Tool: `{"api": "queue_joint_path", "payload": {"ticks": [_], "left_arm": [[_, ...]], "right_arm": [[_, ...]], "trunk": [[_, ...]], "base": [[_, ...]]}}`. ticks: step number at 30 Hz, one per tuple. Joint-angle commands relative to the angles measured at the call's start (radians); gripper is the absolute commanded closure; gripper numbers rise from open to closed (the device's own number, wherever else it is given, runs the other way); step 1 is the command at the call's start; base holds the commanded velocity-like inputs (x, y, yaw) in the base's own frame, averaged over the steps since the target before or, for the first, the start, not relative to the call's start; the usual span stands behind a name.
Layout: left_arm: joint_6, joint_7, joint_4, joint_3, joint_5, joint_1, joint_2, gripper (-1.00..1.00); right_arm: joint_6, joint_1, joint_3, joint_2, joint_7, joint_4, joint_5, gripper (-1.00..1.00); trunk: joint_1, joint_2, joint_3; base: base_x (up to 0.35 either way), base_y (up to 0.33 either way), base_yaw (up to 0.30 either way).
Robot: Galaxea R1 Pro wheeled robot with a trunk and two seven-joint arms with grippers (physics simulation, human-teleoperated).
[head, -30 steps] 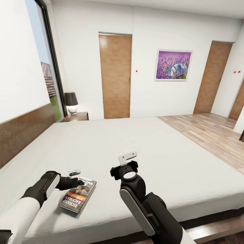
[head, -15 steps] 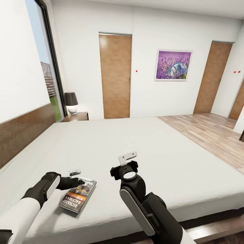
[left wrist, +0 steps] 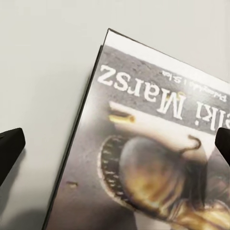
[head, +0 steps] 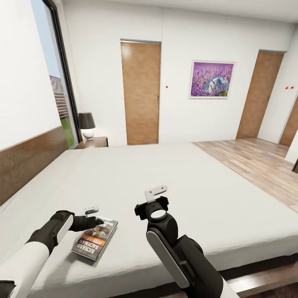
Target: In the bedroom, move the book from the bed onto either nightstand, and place the two sandals side by side next to the bed.
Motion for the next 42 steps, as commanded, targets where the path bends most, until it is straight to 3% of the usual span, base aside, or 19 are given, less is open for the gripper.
{"api": "queue_joint_path", "payload": {"ticks": [1, 23, 31, 42], "left_arm": [[0.004, 0.003, -0.001, -0.006, 0.008, 0.000, 0.001, -1.00], [0.001, 0.003, 0.000, -0.025, 0.007, 0.001, -0.005, -1.00], [0.000, 0.003, 0.001, -0.057, 0.007, 0.001, -0.006, -1.00], [-0.001, 0.003, 0.001, -0.071, 0.007, 0.001, -0.006, -1.00]], "right_arm": [[0.003, -0.001, 0.001, 0.000, -0.010, -0.001, -0.009, -1.00], [0.003, -0.001, 0.001, 0.000, -0.010, -0.001, -0.009, -1.00], [0.003, -0.001, 0.001, 0.000, -0.010, -0.001, -0.009, -1.00], [0.003, -0.001, 0.001, 0.000, -0.010, -0.001, -0.009, -1.00]], "trunk": [[0.000, -0.001, -0.001], [0.000, -0.001, -0.001], [0.000, -0.001, -0.001], [0.000, -0.001, -0.001]], "base": [[0.000, 0.000, 0.000], [0.000, 0.000, 0.000], [0.000, 0.000, 0.000], [0.000, 0.000, 0.000]]}}
